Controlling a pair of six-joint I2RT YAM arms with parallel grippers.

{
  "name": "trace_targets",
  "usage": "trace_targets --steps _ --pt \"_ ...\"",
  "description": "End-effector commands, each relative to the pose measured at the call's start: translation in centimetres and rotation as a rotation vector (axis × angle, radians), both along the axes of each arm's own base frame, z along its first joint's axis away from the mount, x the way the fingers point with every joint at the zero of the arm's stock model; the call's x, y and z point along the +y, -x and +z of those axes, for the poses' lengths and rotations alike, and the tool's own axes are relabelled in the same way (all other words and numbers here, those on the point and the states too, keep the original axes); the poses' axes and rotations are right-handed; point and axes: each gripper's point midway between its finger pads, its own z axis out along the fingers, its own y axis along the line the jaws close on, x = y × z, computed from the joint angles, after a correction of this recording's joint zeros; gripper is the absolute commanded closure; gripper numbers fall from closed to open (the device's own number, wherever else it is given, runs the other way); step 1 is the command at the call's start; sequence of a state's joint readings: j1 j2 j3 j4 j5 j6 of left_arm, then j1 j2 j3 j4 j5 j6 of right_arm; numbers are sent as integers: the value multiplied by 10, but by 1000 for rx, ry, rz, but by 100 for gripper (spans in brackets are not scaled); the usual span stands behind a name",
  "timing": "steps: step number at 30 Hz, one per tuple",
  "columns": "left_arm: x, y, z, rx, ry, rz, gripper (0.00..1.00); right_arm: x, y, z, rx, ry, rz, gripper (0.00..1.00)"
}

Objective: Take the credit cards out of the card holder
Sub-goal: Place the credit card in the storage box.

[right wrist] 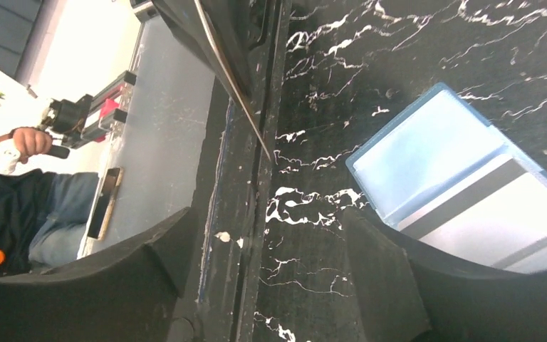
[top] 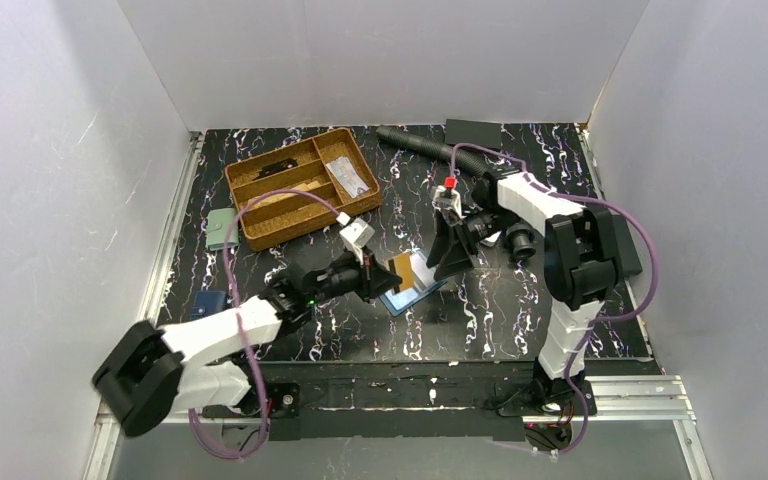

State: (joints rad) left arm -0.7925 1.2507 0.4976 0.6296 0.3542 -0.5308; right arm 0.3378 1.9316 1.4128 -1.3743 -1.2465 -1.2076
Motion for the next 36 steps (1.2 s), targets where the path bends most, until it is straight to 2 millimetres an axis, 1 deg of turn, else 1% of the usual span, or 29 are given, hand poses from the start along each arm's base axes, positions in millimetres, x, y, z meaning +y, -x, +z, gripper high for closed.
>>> trace_targets --steps 1,2,4,6,7,9,12,17,20,27,31,32,35,36 --pt "41 -5 8 -419 -269 -29 100 -3 -4 43 -69 -105 -65 13" --pt "44 -3 11 -523 -310 -60 100 -2 -5 44 -51 -111 -80 9" --pt "42 7 17 -745 -394 -136 100 3 -11 46 15 -119 -122 2" --pt "37 13 17 -971 -517 -206 100 7 -14 46 138 -139 -159 2" --pt "37 11 16 -1065 -600 -218 100 9 -15 48 168 -159 -158 2" --pt "35 3 15 -1193 -747 -235 100 12 -14 51 189 -157 -152 2" --pt "35 -11 16 -1302 -922 -224 100 15 -11 49 249 -131 -143 2" --pt "30 -24 25 -1415 -1047 -185 100 20 -11 36 379 -75 -143 2" --pt "27 -25 23 -1447 -1086 -189 100 24 -10 32 417 -55 -135 2" --pt "7 -21 23 -1554 -1161 -177 100 30 -11 19 483 -3 -135 2" --pt "-4 -25 19 -1577 -1183 -162 100 37 -4 22 499 -3 -106 2" --pt "-5 -25 18 -1576 -1187 -156 100 38 -2 23 500 -5 -98 4" --pt "-7 -28 20 -1573 -1191 -128 100 42 1 20 508 11 -89 15" --pt "-7 -28 20 -1572 -1190 -121 100 43 1 20 510 12 -87 20"
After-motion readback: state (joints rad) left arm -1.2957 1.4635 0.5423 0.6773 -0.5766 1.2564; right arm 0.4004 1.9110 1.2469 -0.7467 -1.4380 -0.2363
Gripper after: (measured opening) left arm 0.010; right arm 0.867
